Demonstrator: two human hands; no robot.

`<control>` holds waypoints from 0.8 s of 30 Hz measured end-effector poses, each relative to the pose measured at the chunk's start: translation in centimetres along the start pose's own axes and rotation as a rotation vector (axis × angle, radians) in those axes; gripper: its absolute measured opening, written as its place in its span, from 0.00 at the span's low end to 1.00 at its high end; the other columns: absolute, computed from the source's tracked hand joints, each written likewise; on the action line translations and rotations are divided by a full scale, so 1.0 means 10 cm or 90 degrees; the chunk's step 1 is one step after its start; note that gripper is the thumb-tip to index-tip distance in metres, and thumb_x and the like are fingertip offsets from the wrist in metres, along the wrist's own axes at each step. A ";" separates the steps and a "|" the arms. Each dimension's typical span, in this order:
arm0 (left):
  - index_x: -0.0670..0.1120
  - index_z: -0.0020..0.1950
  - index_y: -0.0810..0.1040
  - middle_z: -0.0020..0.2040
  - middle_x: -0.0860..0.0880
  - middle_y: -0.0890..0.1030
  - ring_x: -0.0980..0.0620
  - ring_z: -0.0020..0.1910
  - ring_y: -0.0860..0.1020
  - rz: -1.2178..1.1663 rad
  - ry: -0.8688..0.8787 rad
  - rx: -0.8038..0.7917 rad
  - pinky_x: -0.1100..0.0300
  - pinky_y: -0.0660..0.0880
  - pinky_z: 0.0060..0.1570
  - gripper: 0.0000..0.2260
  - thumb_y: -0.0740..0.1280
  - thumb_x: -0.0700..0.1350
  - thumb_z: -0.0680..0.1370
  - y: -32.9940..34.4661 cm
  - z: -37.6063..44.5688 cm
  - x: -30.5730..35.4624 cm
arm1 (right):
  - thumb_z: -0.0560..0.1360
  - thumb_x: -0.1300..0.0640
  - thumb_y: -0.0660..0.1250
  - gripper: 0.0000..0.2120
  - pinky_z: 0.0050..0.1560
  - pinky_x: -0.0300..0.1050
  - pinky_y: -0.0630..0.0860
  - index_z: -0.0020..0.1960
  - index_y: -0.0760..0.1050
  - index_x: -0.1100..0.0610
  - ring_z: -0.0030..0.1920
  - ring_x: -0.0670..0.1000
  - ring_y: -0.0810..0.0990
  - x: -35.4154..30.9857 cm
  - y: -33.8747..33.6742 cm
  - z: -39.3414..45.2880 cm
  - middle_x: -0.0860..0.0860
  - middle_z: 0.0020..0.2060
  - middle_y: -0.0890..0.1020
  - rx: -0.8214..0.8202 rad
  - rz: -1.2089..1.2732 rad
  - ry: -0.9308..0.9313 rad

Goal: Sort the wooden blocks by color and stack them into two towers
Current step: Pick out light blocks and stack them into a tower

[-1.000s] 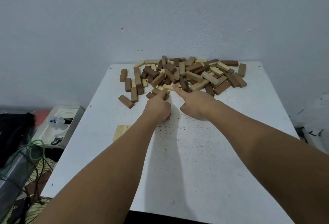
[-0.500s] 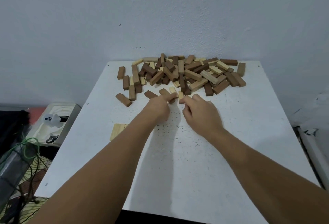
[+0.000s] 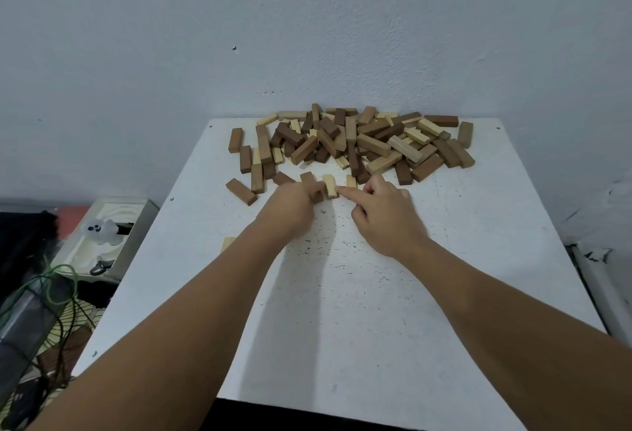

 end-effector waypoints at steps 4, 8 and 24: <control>0.55 0.75 0.73 0.66 0.43 0.78 0.43 0.59 0.78 0.018 -0.036 0.044 0.52 0.76 0.52 0.20 0.55 0.41 0.85 -0.11 0.05 -0.06 | 0.81 0.56 0.60 0.23 0.56 0.54 0.71 0.74 0.68 0.40 0.48 0.49 0.72 -0.02 -0.02 -0.01 0.47 0.48 0.68 0.010 -0.010 0.005; 0.51 0.70 0.76 0.65 0.44 0.75 0.44 0.55 0.79 0.004 -0.085 0.168 0.51 0.76 0.49 0.16 0.57 0.49 0.84 -0.26 0.08 -0.15 | 0.82 0.56 0.59 0.29 0.55 0.50 0.69 0.79 0.59 0.36 0.47 0.49 0.70 -0.03 -0.01 0.00 0.47 0.48 0.67 -0.009 -0.033 -0.005; 0.60 0.73 0.73 0.74 0.41 0.59 0.37 0.73 0.58 0.148 -0.170 0.055 0.44 0.57 0.73 0.21 0.56 0.61 0.82 -0.38 0.18 -0.13 | 0.81 0.57 0.60 0.28 0.55 0.49 0.67 0.77 0.64 0.36 0.46 0.49 0.69 -0.03 -0.02 0.01 0.47 0.49 0.65 -0.018 -0.034 -0.020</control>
Point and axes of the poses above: each hand's wrist, its own z-axis towards the middle knuckle, its own y-axis out of the palm, x = y × z, the point moved 3 cm from there along z, towards the middle knuckle
